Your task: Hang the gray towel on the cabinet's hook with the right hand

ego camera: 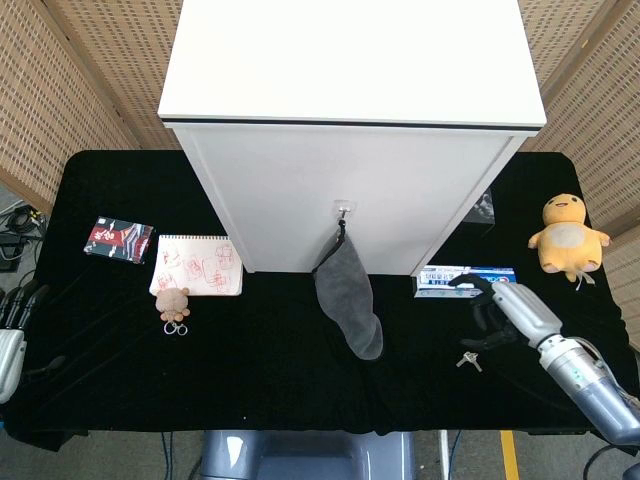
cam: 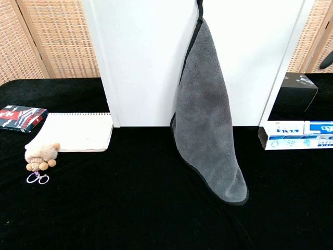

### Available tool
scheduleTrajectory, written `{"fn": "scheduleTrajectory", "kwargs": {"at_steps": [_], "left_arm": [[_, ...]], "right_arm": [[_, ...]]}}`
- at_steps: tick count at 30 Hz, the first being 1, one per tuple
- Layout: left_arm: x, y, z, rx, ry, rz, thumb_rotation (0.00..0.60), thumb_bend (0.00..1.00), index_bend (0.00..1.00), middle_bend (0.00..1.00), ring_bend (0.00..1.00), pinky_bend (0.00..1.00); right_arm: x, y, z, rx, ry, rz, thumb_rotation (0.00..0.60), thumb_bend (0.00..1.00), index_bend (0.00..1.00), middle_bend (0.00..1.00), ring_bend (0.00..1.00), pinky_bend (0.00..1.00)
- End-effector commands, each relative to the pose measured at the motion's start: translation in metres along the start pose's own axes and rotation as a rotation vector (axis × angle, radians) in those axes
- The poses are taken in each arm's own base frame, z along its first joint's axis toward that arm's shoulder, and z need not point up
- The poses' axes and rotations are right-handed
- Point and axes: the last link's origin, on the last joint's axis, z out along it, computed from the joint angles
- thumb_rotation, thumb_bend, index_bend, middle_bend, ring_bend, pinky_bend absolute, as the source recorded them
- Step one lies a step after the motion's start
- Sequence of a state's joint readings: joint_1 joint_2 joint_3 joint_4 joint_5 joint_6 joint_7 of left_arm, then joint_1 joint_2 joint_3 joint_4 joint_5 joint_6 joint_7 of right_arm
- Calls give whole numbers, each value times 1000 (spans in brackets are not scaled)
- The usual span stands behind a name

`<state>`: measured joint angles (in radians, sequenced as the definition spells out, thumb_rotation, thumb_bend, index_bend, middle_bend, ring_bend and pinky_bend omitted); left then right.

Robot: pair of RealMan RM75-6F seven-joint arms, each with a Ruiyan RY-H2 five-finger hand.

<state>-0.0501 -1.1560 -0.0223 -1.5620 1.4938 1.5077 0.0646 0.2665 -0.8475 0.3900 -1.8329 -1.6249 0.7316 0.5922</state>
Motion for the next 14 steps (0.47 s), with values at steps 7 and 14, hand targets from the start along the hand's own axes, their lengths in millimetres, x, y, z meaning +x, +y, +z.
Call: {"fn": "scheduleTrajectory", "kwargs": {"at_steps": [7, 14], "left_arm": [[4, -1, -5, -8, 22, -9, 600, 0, 0, 0, 0, 0], [7, -2, -8, -10, 49, -5, 600, 0, 0, 0, 0, 0]], "right_arm": [[-33, 80, -69, -23, 259, -463, 600, 0, 2, 0, 0, 0], [-45, 80, -79, -57, 341, -617, 600, 0, 0, 0, 0, 0]]}}
